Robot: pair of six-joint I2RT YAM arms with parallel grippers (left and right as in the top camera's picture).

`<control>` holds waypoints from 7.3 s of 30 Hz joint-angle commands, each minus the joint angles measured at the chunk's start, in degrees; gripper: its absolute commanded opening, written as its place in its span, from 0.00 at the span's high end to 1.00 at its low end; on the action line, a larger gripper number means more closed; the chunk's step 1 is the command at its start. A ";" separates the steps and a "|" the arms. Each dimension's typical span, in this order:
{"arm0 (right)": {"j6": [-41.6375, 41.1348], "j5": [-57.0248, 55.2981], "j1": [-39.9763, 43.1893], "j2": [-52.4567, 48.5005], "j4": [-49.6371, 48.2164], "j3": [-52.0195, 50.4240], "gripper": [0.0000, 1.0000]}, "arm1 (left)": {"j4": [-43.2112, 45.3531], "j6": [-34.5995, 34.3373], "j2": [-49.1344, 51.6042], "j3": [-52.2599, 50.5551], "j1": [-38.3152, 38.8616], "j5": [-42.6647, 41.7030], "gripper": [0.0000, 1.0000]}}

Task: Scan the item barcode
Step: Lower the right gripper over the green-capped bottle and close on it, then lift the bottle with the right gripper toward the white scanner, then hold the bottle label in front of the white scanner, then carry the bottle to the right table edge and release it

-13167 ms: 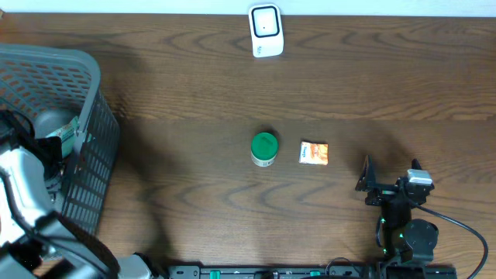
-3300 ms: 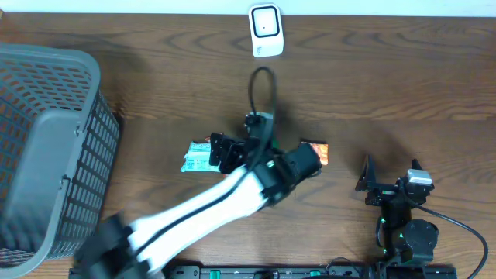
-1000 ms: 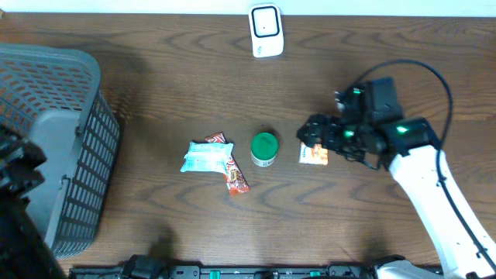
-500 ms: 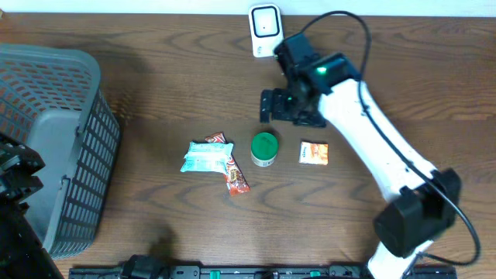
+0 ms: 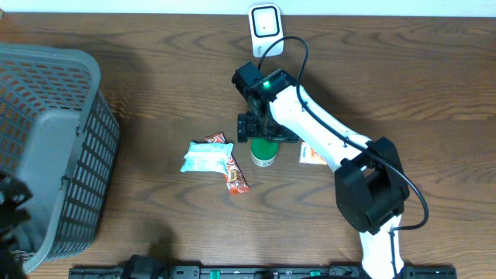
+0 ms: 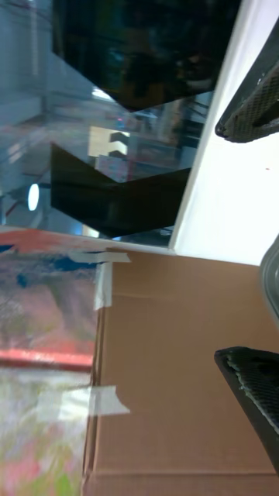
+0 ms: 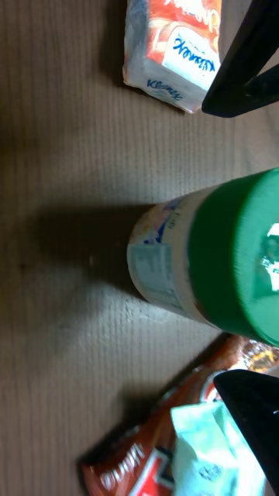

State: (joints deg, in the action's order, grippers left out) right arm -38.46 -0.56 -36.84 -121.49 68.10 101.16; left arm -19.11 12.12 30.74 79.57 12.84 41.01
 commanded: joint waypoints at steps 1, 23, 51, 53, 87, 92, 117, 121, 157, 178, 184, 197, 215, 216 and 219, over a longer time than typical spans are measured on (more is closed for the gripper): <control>-1.07 -1.51 -0.24 -0.96 -0.04 0.90 0.01 | 0.17 -0.44 -1.88 0.09 -0.31 -0.11 0.15; 5.57 1.07 -1.14 -1.22 -11.98 -12.37 0.21 | 0.28 -3.48 -3.58 -2.60 -14.88 -3.34 0.15; 10.56 29.20 9.51 -0.98 18.14 8.76 0.58 | -0.09 -7.76 -6.71 -2.64 -18.56 -3.39 0.15; 11.45 31.08 9.97 -0.98 19.63 8.94 0.59 | -0.44 -11.15 -8.04 -2.64 -19.30 -3.63 0.15; 13.73 32.26 10.03 -0.98 19.76 9.29 0.57 | -2.97 -13.94 -30.53 -1.38 -18.08 -20.92 0.15; 13.73 26.27 10.25 -0.98 12.79 13.09 0.63 | -3.15 -13.94 -30.53 -1.73 -18.34 -20.87 0.15; 25.64 -17.22 10.34 -2.16 -50.95 11.19 0.60 | -20.02 -13.94 -30.53 -1.70 -18.27 -20.90 0.15; 30.25 -18.58 10.51 -4.92 -65.68 6.14 0.58 | -25.83 -13.94 -30.53 -1.70 -18.27 -20.90 0.15; 29.33 -25.24 12.87 4.81 -48.02 5.01 0.54 | -50.12 -1.62 -30.53 -1.70 -18.27 -20.85 0.15; 7.45 -14.10 61.48 12.98 -1.86 4.66 0.52 | -55.49 -1.66 -30.53 -1.73 -14.99 -20.87 0.15; 7.43 -10.08 71.63 7.26 -4.70 4.44 0.53 | -55.52 -1.66 -30.53 -1.73 -14.99 -20.87 0.15; 7.45 1.33 78.77 -9.79 -10.19 4.44 0.55 | -57.92 -1.64 -30.53 -1.73 -14.99 -20.87 0.15; 4.00 2.08 80.24 19.12 -1.40 7.54 0.01 | -59.91 -1.64 -30.53 -1.70 -14.99 -20.85 0.15; 3.56 2.16 79.69 22.34 -0.90 7.54 0.01 | -59.91 -1.64 -30.53 -1.70 -14.99 -20.85 0.15; 3.54 2.64 75.56 29.73 1.57 7.52 0.01 | -59.49 -1.66 -30.53 -1.70 -14.99 -20.87 0.15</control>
State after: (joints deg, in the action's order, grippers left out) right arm -33.12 1.61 42.89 -98.98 67.57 107.87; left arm -79.05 9.50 0.27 77.73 -2.46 20.82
